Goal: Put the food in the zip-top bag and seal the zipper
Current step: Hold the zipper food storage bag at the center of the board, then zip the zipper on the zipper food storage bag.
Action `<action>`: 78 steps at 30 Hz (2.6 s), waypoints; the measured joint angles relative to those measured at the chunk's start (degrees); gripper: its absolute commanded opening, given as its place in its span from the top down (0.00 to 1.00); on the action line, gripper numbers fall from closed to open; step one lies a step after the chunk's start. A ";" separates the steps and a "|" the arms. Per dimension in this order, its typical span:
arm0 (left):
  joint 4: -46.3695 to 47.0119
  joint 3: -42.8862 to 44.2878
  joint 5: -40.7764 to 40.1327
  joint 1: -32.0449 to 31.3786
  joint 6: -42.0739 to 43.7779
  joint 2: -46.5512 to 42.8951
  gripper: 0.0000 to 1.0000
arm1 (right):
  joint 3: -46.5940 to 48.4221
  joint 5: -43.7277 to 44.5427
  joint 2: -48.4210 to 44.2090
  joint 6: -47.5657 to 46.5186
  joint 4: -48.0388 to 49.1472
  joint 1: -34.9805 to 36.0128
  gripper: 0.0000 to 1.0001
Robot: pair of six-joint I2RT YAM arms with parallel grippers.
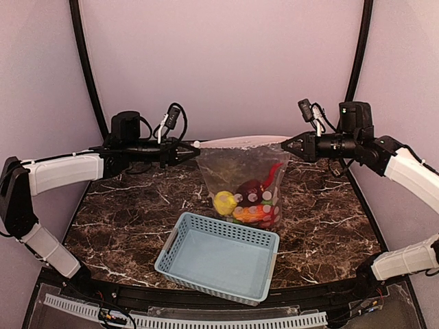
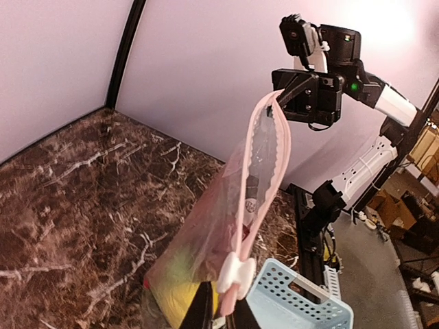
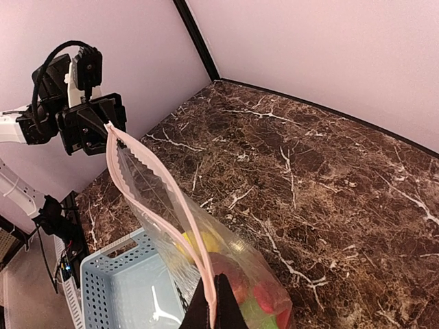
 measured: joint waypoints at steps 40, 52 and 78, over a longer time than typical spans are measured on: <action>-23.87 8.79 3.50 -6.78 18.40 -0.39 0.99 | 30.56 0.61 27.47 -13.75 -14.14 23.43 0.60; -24.11 8.44 3.56 -6.95 18.86 -1.07 0.99 | 33.11 -1.07 30.03 -12.81 -12.52 23.43 0.65; -22.93 7.37 0.61 -6.78 18.88 -2.34 0.99 | 32.92 -0.24 30.60 -12.92 -11.21 23.85 1.00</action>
